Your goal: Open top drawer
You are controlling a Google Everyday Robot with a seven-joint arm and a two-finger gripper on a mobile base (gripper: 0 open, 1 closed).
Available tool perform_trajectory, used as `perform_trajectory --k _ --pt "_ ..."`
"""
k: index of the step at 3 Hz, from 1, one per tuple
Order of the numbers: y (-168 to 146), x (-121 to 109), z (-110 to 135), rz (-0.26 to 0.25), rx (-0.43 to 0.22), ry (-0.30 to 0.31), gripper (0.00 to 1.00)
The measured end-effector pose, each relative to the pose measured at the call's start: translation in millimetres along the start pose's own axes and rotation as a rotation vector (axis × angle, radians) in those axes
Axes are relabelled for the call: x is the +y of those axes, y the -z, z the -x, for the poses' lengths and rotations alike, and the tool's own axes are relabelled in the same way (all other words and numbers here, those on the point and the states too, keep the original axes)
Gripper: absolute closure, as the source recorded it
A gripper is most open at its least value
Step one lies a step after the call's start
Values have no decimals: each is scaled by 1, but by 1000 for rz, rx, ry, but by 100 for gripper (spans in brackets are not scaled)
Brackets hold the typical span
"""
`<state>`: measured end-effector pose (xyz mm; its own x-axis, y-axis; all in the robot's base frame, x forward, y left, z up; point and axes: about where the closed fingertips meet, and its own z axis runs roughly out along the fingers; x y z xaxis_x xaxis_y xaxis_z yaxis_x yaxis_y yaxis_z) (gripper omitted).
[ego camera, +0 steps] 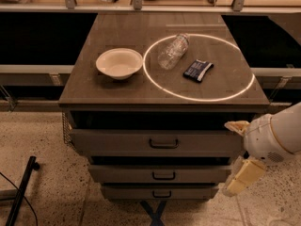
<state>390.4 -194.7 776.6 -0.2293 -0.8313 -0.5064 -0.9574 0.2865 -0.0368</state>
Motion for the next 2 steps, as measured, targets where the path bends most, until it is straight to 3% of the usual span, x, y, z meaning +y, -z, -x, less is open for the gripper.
perform_trajectory --k 2 --pt "-13 6 -1 -12 -46 14 0"
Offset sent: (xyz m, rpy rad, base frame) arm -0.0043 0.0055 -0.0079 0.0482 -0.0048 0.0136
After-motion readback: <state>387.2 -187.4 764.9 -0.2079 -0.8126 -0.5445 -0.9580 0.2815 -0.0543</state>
